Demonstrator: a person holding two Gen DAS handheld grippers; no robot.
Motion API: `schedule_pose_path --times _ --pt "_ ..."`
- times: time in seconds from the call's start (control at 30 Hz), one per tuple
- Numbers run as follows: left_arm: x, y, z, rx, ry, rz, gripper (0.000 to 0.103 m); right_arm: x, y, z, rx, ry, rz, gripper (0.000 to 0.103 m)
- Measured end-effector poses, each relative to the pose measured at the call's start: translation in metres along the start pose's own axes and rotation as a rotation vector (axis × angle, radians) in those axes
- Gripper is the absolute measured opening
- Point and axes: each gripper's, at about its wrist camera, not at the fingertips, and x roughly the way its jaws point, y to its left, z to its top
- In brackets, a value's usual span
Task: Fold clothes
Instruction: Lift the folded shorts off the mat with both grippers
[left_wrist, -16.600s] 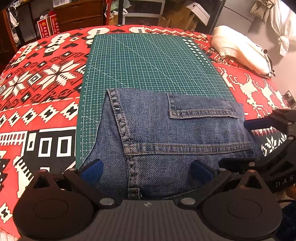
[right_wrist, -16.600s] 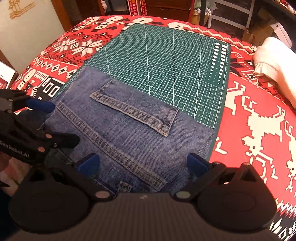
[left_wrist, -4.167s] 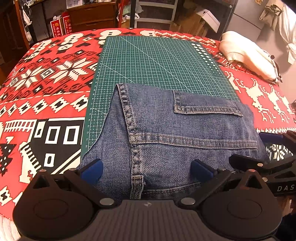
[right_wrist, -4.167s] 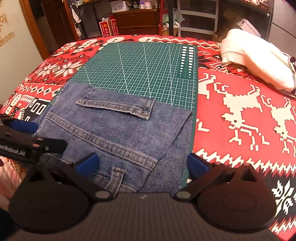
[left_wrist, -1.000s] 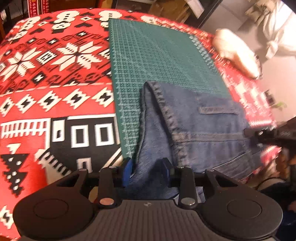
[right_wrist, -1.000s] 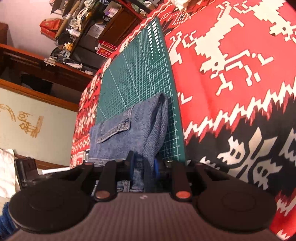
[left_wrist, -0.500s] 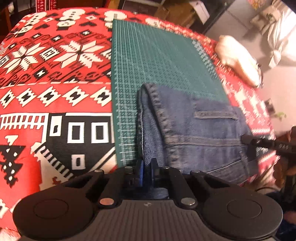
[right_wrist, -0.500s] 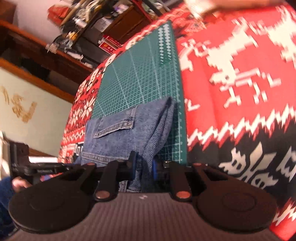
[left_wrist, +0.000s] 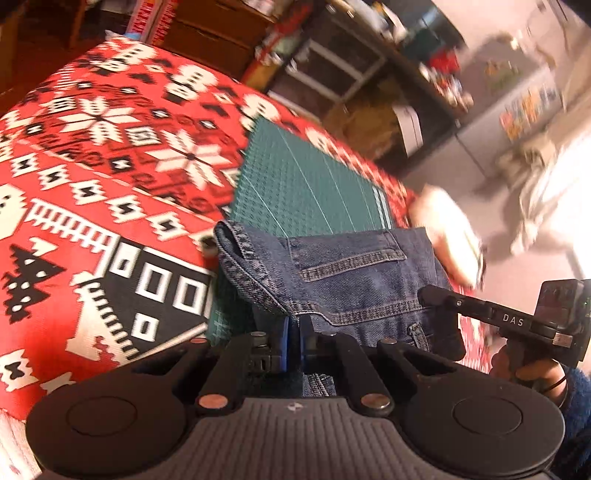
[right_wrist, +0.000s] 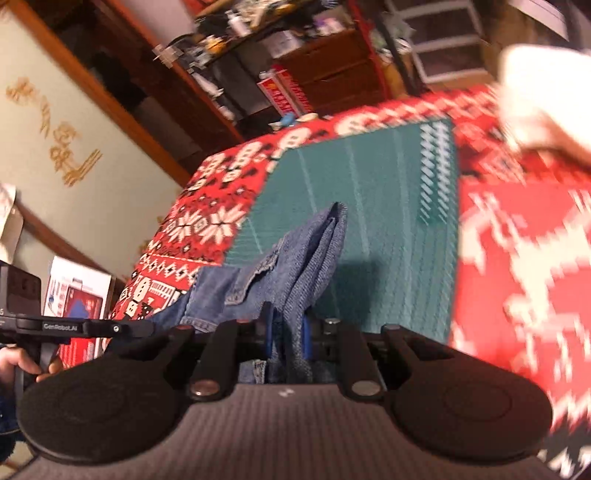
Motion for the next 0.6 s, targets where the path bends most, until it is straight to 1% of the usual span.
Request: schedule_pose_path --times 0.2,0.37,0.5,0.6 --pt "-0.017 0.03 0.005 -0.126 -0.12 -0.017 0.005 0.039 0.04 0.049 -0.128 0.033 0.025 0.015" --pt "-0.041 0.054 0.008 -0.208 -0.254 -0.016 0.005 0.079 0.083 0.098 -0.232 0.048 0.061 0.015" --pt "-0.055 0.077 0.011 -0.289 -0.34 -0.01 0.005 0.123 0.123 0.133 -0.324 0.085 0.087 0.015" --pt "-0.067 0.092 0.014 -0.325 -0.402 0.012 0.005 0.158 0.154 0.151 -0.381 0.113 0.101 0.015"
